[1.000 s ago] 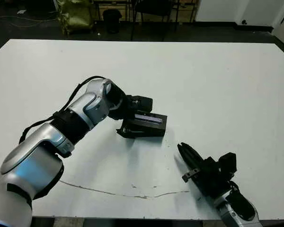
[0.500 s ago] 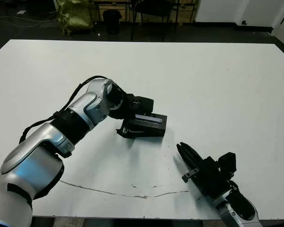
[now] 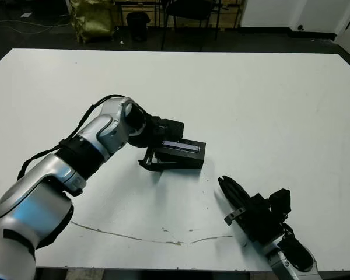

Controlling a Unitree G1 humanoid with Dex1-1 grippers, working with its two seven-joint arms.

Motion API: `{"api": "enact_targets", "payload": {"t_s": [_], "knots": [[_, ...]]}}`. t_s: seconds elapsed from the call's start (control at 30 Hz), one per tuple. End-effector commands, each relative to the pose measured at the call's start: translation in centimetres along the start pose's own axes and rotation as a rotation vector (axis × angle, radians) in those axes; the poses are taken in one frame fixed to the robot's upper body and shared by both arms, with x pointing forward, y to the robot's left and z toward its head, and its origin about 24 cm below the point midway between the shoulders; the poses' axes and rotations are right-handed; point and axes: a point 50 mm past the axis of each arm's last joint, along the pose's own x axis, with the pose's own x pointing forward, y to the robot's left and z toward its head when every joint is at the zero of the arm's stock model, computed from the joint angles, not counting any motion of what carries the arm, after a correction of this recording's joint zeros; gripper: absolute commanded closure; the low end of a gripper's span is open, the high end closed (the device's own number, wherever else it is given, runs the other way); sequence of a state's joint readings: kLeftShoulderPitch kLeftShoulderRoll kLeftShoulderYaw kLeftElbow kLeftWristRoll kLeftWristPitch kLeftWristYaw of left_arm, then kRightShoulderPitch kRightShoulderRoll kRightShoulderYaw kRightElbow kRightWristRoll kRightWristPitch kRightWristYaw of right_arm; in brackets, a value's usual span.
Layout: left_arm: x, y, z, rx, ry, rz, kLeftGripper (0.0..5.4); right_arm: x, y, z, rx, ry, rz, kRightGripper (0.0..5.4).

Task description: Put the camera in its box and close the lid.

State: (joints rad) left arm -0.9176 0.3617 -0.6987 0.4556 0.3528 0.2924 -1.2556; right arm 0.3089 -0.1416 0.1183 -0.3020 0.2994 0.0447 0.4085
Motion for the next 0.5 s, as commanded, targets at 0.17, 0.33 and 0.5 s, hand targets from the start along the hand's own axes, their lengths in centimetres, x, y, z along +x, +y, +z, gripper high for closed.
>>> {"api": "enact_targets", "payload": {"t_s": [0.17, 0.33, 0.5], "knots": [[2.46, -3.8, -3.25, -0.118, 0.067, -0.17, 0.02, -0.33, -0.16, -0.39, -0.002, 0.041, -0.021, 5.4], [2.16, -3.87, -3.26, -0.162, 0.059, -0.177, 0.02, -0.39, -0.06, -0.22, -0.01, 0.036, -0.019, 5.4], [2.09, -3.92, -3.34, -0.169, 0.061, -0.181, 0.02, -0.33, -0.04, -0.28, 0.005, 0.048, -0.024, 5.4]]}}
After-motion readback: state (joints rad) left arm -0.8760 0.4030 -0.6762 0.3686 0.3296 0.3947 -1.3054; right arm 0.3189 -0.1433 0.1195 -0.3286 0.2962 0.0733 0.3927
